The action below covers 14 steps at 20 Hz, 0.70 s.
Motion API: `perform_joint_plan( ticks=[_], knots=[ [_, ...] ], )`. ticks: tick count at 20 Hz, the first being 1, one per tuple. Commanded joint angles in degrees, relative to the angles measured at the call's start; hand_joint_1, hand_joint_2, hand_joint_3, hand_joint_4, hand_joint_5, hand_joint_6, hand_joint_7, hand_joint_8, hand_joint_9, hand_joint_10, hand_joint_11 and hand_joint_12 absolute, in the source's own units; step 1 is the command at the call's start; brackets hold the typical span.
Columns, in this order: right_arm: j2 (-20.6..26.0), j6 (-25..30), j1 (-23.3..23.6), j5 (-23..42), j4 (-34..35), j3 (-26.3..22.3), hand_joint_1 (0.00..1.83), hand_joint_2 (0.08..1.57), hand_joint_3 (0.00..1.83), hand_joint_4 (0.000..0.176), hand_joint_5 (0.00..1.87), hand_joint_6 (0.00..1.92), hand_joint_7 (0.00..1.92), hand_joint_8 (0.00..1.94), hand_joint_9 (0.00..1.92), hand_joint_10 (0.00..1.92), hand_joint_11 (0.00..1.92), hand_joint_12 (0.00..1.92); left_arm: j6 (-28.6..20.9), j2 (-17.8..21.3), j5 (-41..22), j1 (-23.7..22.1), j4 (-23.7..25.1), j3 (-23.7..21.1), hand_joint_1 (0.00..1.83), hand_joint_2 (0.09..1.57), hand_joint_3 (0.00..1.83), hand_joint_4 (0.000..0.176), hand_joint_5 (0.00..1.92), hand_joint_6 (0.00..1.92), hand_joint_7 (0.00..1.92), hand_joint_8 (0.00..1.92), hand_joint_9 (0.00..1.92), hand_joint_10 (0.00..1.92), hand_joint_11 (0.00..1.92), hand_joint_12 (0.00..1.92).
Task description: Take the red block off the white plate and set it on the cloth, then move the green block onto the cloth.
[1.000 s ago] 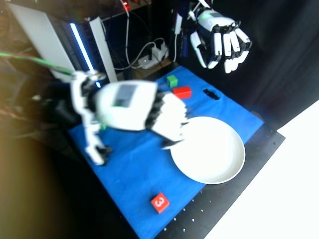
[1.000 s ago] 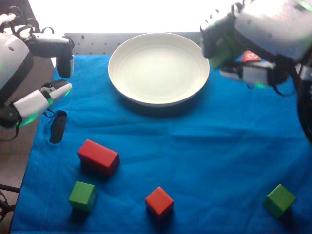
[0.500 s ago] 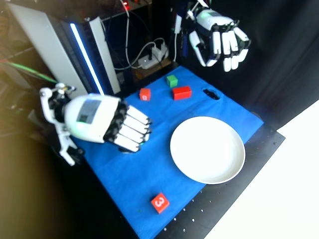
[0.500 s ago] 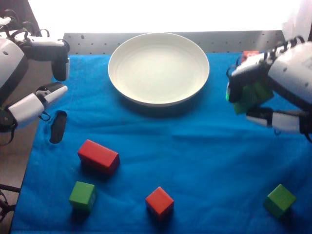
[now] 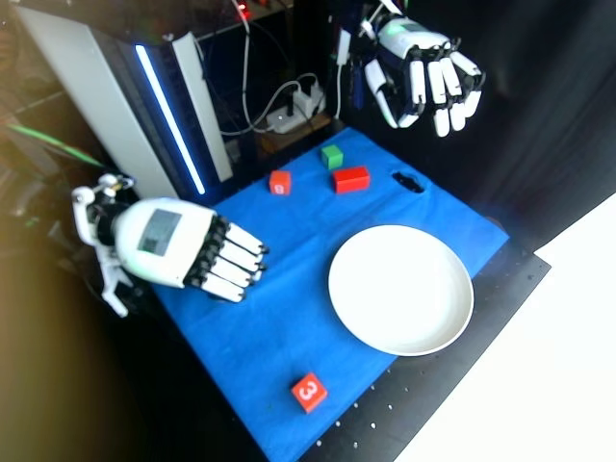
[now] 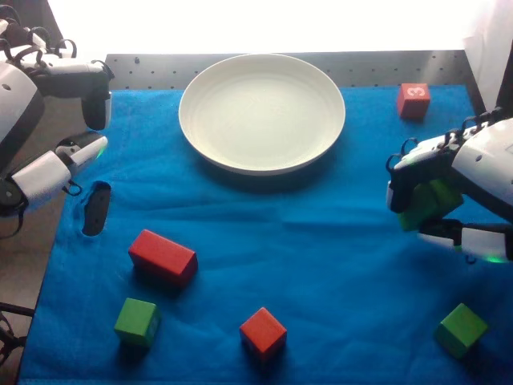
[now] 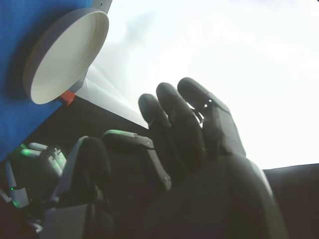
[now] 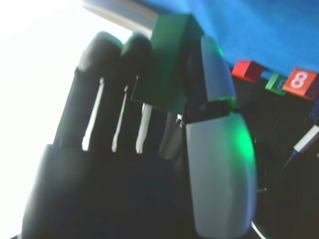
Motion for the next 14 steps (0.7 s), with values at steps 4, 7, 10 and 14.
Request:
perform_joint_plan(
  ticks=[4, 7, 10, 14],
  knots=[
    [0.2, 0.5, 0.3, -7.1, -0.7, -0.2, 1.02, 0.91, 0.00, 0.000, 0.32, 0.47, 0.33, 0.23, 0.10, 0.74, 0.01, 1.51, 0.0, -0.1, -7.3, -0.3, 1.6, -0.1, 0.85, 1.28, 0.00, 0.176, 0.66, 1.45, 0.67, 0.00, 0.55, 0.09, 0.04, 1.18],
    [0.3, 0.8, 0.3, -7.1, -0.7, -0.2, 0.89, 0.87, 0.00, 0.000, 0.05, 0.34, 0.07, 0.02, 0.00, 0.29, 0.00, 1.31, 0.0, -0.1, -7.4, -0.3, 1.6, -0.1, 0.85, 1.27, 0.00, 0.176, 0.67, 1.43, 0.68, 0.00, 0.53, 0.07, 0.00, 1.17],
    [0.8, 1.1, 0.3, -8.1, -0.7, -0.6, 0.83, 0.87, 0.00, 0.000, 0.00, 0.25, 0.00, 0.00, 0.00, 0.01, 0.00, 1.25, 0.0, -0.1, -7.6, -0.3, 1.6, -0.2, 0.86, 1.27, 0.00, 0.176, 0.68, 1.42, 0.68, 0.00, 0.54, 0.07, 0.02, 1.16],
    [2.2, 1.2, 0.3, -12.6, -0.5, -1.2, 0.91, 0.96, 0.00, 0.000, 0.00, 0.45, 0.08, 0.04, 0.02, 0.20, 0.00, 1.77, 0.0, 0.0, -8.3, -0.3, 1.7, -0.2, 0.85, 1.28, 0.00, 0.176, 0.66, 1.44, 0.70, 0.01, 0.57, 0.06, 0.04, 1.19]
  ],
)
